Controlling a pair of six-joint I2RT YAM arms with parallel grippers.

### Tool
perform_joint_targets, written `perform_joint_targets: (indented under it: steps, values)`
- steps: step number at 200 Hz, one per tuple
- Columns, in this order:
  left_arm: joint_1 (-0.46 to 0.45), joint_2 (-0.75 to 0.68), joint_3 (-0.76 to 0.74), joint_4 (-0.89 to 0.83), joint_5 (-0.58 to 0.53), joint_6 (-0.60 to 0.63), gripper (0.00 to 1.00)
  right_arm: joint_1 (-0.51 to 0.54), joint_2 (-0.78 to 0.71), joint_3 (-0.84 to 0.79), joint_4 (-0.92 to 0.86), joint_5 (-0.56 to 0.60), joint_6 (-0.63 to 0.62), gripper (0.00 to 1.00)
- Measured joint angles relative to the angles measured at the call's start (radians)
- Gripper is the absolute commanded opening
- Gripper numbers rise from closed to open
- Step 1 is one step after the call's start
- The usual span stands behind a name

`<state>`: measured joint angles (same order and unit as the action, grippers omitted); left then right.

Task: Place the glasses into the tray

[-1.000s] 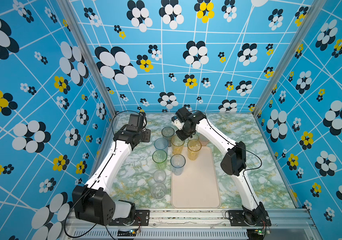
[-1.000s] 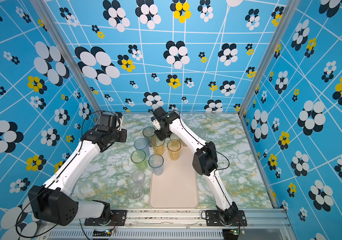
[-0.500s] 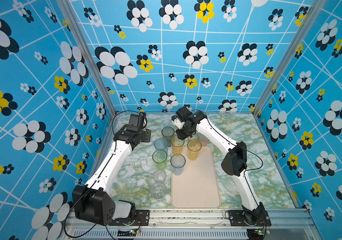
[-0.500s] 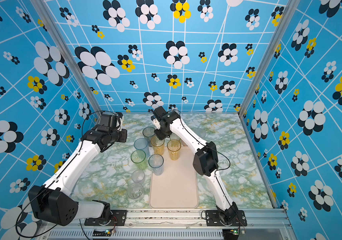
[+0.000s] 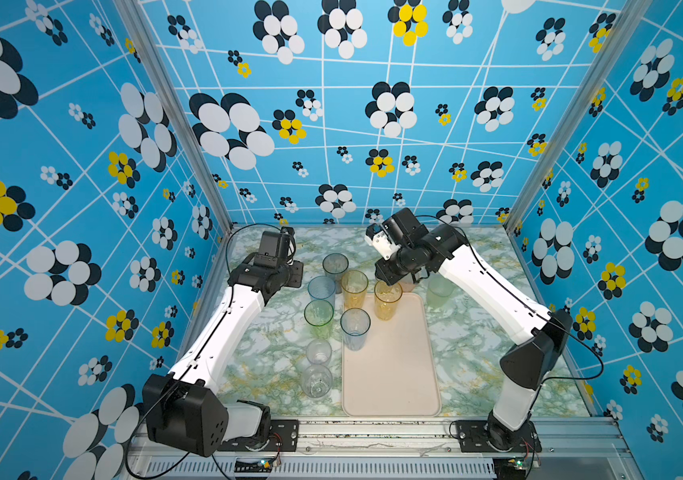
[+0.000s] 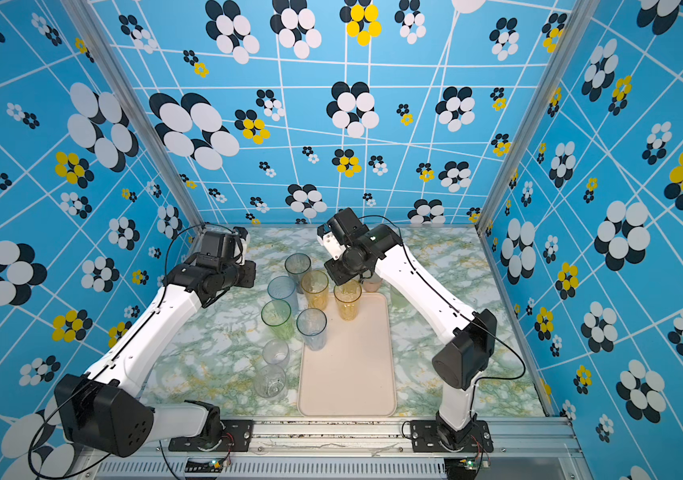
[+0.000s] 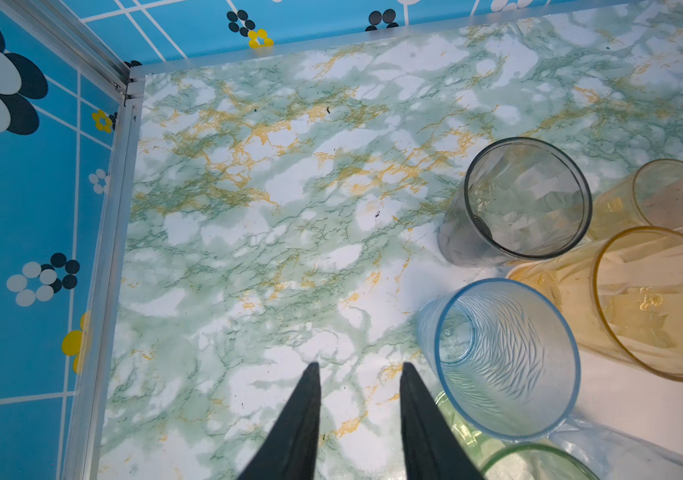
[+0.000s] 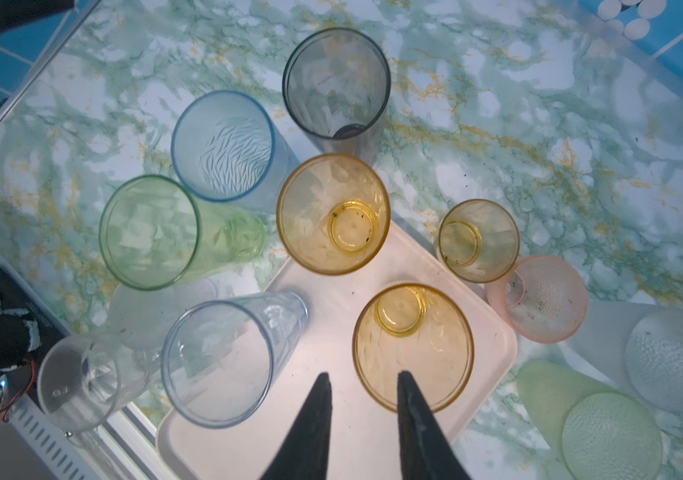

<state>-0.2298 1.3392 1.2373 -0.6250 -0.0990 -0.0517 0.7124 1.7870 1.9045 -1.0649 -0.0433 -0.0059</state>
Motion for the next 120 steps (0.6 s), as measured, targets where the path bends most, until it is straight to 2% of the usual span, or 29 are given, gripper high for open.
perform_joint_targets:
  steps: [53, 120]
  values:
    - [0.000, -0.001, -0.008, 0.023, 0.002, 0.000, 0.34, 0.125, -0.027, -0.143, 0.001, -0.024, 0.064, 0.31]
    - [0.000, -0.009, -0.023, 0.050, 0.006, 0.000, 0.35, 0.138, 0.055, -0.148, 0.022, -0.038, 0.124, 0.28]
